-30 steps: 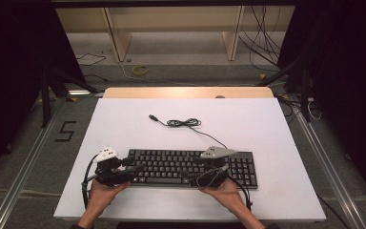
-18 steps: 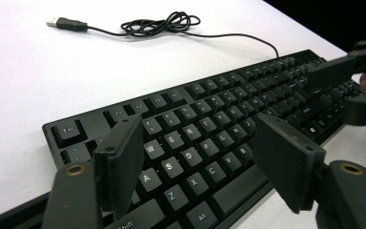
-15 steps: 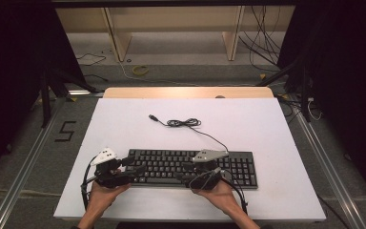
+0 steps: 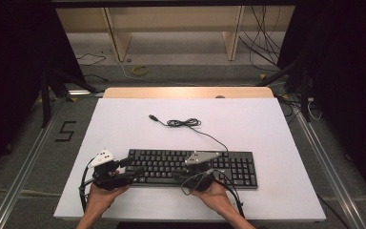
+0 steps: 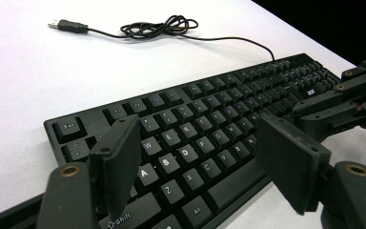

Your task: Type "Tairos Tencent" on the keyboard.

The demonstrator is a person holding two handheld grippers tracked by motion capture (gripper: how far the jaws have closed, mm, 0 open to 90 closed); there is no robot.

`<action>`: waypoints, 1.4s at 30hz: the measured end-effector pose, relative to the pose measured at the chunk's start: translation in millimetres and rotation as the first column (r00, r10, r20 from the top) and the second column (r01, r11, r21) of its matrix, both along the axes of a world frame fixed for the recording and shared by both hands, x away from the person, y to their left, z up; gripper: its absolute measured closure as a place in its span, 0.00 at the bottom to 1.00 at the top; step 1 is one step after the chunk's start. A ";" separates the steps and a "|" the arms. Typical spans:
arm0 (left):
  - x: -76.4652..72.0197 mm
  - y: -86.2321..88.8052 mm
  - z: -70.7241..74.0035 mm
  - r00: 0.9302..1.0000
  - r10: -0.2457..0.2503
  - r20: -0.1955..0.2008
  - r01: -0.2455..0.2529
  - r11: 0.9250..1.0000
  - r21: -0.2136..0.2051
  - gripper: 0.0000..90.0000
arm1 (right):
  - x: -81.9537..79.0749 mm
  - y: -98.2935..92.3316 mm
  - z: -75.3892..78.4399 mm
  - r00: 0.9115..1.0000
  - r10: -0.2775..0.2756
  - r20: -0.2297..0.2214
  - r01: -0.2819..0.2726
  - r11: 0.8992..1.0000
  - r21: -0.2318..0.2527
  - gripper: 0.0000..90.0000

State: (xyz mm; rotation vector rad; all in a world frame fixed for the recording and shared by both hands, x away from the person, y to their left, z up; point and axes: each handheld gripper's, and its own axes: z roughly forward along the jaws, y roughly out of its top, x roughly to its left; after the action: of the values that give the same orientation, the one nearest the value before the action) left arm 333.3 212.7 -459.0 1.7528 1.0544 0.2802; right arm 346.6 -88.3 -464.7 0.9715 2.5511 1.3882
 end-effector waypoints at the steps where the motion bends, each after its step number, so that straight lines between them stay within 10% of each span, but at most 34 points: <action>1: -0.5 0.0 0.1 1.000 0.001 0.000 -0.001 1.000 -0.002 0.35 | 0.0 1.1 -0.6 1.000 0.000 -0.003 0.000 1.000 -0.005 0.94; 30: -4.8 1.3 -0.8 1.000 -0.001 0.004 0.001 1.000 0.002 0.34 | 0.8 17.0 -19.7 1.000 0.005 0.003 -0.005 0.992 -0.123 1.00; 42: -3.4 3.8 -1.6 1.000 0.009 0.003 -0.009 1.000 0.004 0.34 | 3.6 8.1 -9.1 1.000 -0.012 -0.007 0.012 1.000 -0.029 0.94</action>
State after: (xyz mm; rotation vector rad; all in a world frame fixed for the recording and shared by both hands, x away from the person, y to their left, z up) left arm 329.8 216.5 -460.6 1.7509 1.0607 0.2908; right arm 350.2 -80.2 -473.8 0.9872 2.5583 1.3439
